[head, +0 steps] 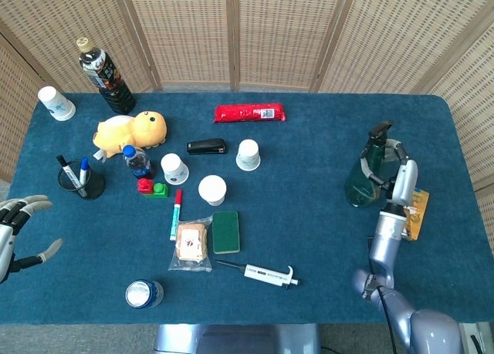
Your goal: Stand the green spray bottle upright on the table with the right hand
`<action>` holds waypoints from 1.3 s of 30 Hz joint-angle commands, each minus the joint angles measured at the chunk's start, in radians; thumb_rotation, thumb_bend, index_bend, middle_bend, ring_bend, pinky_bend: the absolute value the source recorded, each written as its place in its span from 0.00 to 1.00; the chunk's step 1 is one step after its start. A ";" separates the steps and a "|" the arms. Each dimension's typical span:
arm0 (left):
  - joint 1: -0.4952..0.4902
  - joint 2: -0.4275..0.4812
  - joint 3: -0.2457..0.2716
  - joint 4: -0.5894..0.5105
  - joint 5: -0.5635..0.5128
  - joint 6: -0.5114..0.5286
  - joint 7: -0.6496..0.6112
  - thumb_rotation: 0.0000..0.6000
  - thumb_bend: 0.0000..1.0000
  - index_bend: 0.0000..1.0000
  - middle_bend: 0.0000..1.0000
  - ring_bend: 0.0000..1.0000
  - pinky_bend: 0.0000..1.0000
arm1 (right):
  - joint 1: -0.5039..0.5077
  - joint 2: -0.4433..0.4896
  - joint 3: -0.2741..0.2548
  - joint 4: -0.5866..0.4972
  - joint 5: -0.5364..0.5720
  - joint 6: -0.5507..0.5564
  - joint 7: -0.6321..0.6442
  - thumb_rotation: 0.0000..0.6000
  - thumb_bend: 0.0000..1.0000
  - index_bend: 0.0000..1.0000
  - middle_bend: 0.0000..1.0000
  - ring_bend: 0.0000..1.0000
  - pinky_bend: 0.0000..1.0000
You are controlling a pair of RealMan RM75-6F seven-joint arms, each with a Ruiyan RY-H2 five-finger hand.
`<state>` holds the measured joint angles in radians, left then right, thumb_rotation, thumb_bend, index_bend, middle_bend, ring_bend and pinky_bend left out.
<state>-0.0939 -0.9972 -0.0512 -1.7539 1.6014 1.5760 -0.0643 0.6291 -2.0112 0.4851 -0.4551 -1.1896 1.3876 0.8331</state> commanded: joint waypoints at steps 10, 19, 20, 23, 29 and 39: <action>-0.006 -0.001 -0.001 0.001 0.005 -0.007 -0.001 0.81 0.28 0.28 0.29 0.28 0.23 | -0.042 0.014 -0.026 -0.017 -0.017 0.018 0.017 1.00 0.26 0.63 0.54 0.44 0.55; -0.008 -0.002 0.000 0.005 0.009 -0.007 -0.004 0.81 0.28 0.28 0.28 0.28 0.23 | -0.071 0.043 -0.045 -0.066 -0.035 0.036 0.006 1.00 0.29 0.60 0.51 0.42 0.52; -0.008 -0.003 0.000 0.006 0.009 -0.007 -0.005 0.81 0.28 0.28 0.28 0.28 0.23 | -0.073 0.045 -0.046 -0.070 -0.037 0.037 0.005 1.00 0.29 0.60 0.51 0.42 0.52; -0.009 -0.004 -0.001 0.007 0.010 -0.007 -0.006 0.80 0.28 0.28 0.28 0.28 0.22 | -0.080 0.053 -0.051 -0.084 -0.041 0.036 0.002 1.00 0.29 0.58 0.50 0.41 0.50; -0.009 -0.003 -0.001 0.008 0.011 -0.006 -0.009 0.81 0.28 0.28 0.28 0.28 0.22 | -0.088 0.070 -0.052 -0.106 -0.045 0.037 -0.003 1.00 0.30 0.56 0.48 0.40 0.49; -0.011 -0.003 -0.001 0.009 0.015 -0.004 -0.013 0.81 0.28 0.28 0.28 0.28 0.22 | -0.101 0.091 -0.049 -0.134 -0.045 0.040 -0.013 1.00 0.31 0.50 0.46 0.37 0.48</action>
<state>-0.1050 -1.0001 -0.0522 -1.7445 1.6168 1.5717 -0.0774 0.5286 -1.9211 0.4358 -0.5881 -1.2346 1.4264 0.8200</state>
